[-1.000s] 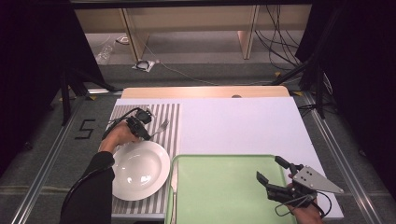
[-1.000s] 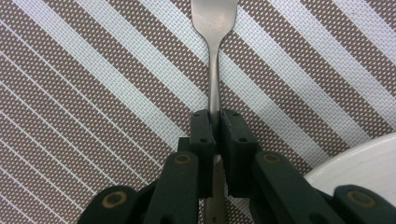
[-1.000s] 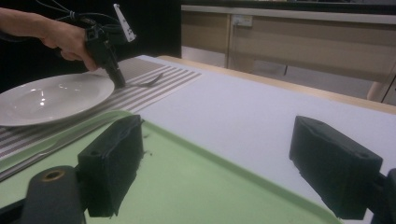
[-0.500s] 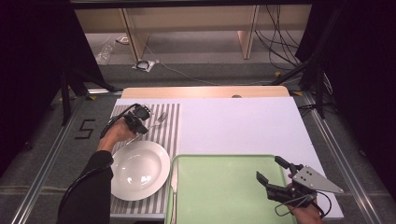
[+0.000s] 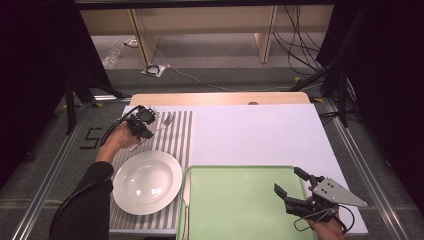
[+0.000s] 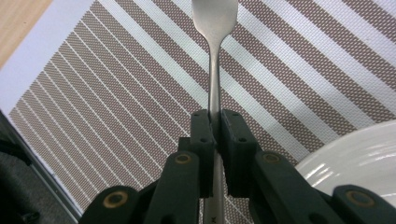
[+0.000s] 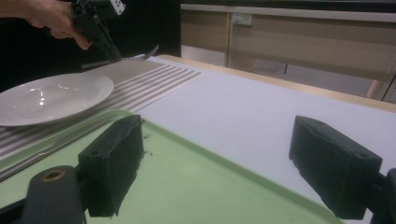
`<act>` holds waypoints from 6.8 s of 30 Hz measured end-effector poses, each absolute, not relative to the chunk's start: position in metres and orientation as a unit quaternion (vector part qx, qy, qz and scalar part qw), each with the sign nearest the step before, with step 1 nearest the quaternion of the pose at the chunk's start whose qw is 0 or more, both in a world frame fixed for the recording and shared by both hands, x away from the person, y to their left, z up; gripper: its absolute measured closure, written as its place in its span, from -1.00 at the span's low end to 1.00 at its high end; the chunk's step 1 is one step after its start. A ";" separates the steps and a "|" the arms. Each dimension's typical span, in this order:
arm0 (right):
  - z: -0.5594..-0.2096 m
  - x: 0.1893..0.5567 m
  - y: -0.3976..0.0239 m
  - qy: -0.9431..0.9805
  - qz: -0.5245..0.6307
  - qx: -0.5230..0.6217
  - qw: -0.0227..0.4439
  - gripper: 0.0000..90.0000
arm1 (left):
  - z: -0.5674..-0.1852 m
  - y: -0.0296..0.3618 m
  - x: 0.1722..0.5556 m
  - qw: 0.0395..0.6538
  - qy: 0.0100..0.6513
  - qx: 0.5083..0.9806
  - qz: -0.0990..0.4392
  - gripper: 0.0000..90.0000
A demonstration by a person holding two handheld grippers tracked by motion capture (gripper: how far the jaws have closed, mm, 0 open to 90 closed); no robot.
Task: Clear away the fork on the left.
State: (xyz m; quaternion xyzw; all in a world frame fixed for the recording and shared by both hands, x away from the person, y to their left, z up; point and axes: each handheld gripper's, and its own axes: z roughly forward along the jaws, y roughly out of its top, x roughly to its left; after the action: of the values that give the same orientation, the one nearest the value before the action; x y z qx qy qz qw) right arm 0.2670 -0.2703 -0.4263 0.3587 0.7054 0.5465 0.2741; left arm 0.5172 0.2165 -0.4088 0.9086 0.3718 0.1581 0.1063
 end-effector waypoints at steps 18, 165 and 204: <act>-0.426 0.267 -0.270 0.705 0.548 0.356 0.275 -0.59 | -0.374 0.190 0.467 0.198 0.378 0.896 0.124 0.86; -0.425 0.265 -0.269 0.706 0.547 0.352 0.279 -0.58 | -0.451 0.019 0.279 0.259 0.215 0.937 -0.094 0.56; -0.425 0.265 -0.269 0.707 0.547 0.353 0.279 -0.58 | -0.465 0.021 0.284 0.227 0.223 0.947 -0.052 0.99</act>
State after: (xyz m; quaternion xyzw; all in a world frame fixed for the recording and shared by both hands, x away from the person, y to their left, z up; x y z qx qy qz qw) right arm 0.2649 -0.2690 -0.4248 0.3525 0.7067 0.5465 0.2787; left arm 0.2837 0.0208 -0.4648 0.9465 0.2229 -0.0517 0.2275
